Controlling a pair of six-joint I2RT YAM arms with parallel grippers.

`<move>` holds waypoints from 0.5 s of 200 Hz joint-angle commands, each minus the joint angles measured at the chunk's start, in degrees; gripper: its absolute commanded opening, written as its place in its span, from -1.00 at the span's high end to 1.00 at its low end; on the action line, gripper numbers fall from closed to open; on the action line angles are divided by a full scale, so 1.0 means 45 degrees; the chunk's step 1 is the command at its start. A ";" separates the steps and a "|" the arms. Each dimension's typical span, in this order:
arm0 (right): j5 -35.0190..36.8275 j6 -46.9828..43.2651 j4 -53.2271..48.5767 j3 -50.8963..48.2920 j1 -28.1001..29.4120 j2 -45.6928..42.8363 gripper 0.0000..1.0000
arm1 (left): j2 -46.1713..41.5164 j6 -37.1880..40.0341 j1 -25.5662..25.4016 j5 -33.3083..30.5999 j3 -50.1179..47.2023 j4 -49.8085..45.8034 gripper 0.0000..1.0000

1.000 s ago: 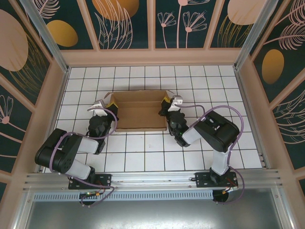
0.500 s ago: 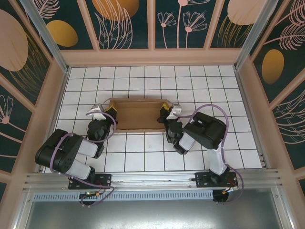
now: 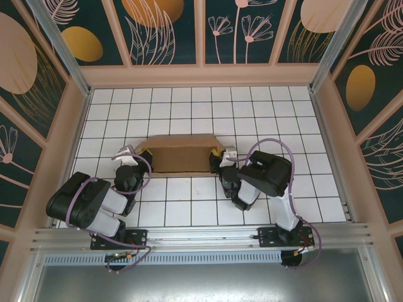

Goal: Fold the paper box

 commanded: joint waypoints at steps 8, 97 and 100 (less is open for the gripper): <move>-0.0512 -0.1066 0.0920 -0.0441 0.0069 -0.0880 0.14 | -0.0254 -0.0154 -0.0054 -0.0642 -0.0244 -0.1921 0.87; -0.1609 -0.2667 -0.2267 -0.2360 0.0382 -0.5221 -0.18 | -0.1112 0.0131 -0.0066 -0.1352 0.0098 -0.2745 0.88; -0.1682 -0.2595 -0.2555 -0.2388 0.0382 -0.5435 -0.19 | -0.1112 0.0120 -0.0069 -0.1366 0.0121 -0.2763 0.88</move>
